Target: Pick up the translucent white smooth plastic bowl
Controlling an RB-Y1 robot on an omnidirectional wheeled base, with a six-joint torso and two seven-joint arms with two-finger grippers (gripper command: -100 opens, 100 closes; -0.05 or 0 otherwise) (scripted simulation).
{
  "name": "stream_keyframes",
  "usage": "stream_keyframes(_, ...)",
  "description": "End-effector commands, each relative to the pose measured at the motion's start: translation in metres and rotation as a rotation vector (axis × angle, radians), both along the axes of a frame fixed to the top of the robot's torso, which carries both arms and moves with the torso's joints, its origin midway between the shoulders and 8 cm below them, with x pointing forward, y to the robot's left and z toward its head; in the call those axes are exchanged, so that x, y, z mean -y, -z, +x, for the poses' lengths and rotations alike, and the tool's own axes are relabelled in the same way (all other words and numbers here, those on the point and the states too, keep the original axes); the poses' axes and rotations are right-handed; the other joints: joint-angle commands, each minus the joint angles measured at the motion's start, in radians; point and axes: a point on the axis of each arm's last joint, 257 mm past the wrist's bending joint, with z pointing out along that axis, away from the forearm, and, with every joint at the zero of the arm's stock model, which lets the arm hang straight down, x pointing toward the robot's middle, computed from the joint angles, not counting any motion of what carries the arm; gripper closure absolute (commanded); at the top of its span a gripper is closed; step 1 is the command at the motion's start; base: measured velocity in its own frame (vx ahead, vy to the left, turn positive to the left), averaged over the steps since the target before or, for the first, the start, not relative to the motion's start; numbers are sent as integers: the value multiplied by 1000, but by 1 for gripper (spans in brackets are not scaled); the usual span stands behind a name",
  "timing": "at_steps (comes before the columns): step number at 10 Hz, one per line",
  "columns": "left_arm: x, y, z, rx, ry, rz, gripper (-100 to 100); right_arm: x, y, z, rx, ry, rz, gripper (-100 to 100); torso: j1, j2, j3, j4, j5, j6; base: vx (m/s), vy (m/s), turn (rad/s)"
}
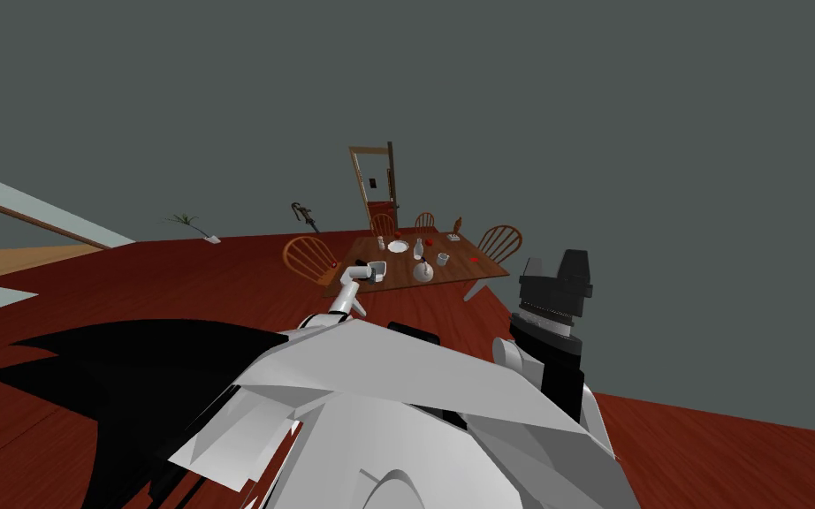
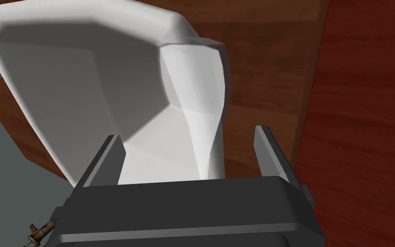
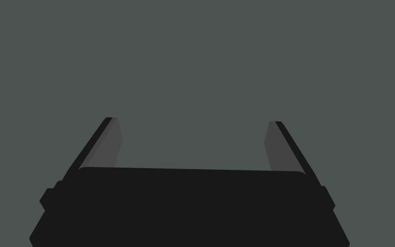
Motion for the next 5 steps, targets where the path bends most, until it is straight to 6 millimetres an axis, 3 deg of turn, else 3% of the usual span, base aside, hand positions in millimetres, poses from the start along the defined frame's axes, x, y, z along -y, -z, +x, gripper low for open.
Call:
stream_keyframes(1,-2,-11,22,35,23,25,-100,0,0,0,0,0,0,0,0,0,0,0,0,0,-44,-20,167)
stream_keyframes(3,9,-15,38,33,34,10,-100,0,0,0,0,0,0,0,0,2,1,0,0,0,-57,-11,68)
stream_keyframes(5,9,9,22,-27,26,-7,-100,0,0,0,0,0,0,0,1,1,0,0,1,0,-10,6,-12)
